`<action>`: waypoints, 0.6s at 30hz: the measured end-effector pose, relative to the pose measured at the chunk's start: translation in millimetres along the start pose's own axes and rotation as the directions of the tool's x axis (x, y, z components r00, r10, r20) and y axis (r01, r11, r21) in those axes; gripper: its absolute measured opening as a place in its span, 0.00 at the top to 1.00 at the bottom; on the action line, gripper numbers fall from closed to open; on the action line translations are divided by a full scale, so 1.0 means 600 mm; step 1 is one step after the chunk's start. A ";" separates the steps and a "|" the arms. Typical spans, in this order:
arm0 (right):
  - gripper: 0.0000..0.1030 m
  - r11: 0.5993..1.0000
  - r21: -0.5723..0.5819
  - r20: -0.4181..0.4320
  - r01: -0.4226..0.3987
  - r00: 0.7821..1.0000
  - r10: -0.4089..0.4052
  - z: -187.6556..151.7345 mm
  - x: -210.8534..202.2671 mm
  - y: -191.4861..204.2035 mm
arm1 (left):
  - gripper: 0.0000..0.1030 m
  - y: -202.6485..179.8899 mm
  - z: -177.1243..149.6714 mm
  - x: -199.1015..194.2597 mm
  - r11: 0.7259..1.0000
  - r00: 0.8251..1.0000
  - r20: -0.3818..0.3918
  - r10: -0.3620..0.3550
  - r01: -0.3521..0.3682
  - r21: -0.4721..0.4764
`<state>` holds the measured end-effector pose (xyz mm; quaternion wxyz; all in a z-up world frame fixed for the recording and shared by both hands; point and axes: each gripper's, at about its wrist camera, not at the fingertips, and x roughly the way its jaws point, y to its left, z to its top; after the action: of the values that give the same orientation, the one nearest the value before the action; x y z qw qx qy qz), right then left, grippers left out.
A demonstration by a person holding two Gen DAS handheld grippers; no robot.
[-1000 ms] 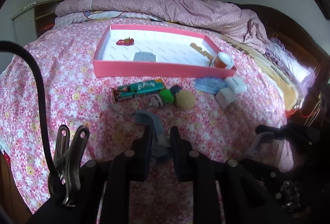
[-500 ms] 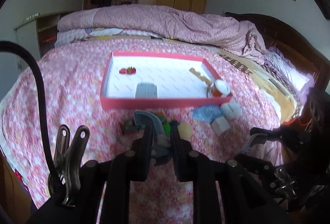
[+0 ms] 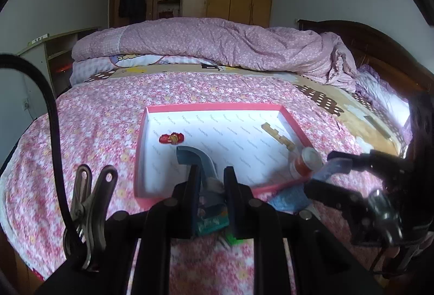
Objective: Organize rigid objects
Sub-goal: 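Carry both curved handles into the tray and open both grippers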
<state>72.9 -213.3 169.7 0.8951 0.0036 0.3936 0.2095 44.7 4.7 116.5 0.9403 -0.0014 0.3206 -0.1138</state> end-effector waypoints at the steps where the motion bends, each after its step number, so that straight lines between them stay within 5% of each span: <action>1: 0.29 1.000 0.005 -0.001 0.002 1.000 -0.002 0.006 0.006 -0.002 | 0.82 0.002 0.005 0.008 1.000 1.000 -0.003 -0.002 0.002 -0.004; 18: 0.29 0.997 0.051 -0.067 0.055 0.996 -0.051 0.074 0.112 -0.049 | 0.82 0.025 0.030 0.126 1.000 0.996 -0.085 0.002 -0.005 -0.030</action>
<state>155.5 -208.0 147.9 0.8866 0.0098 0.4280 0.1753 117.0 1.7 84.3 0.9259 -0.0099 0.3621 -0.1074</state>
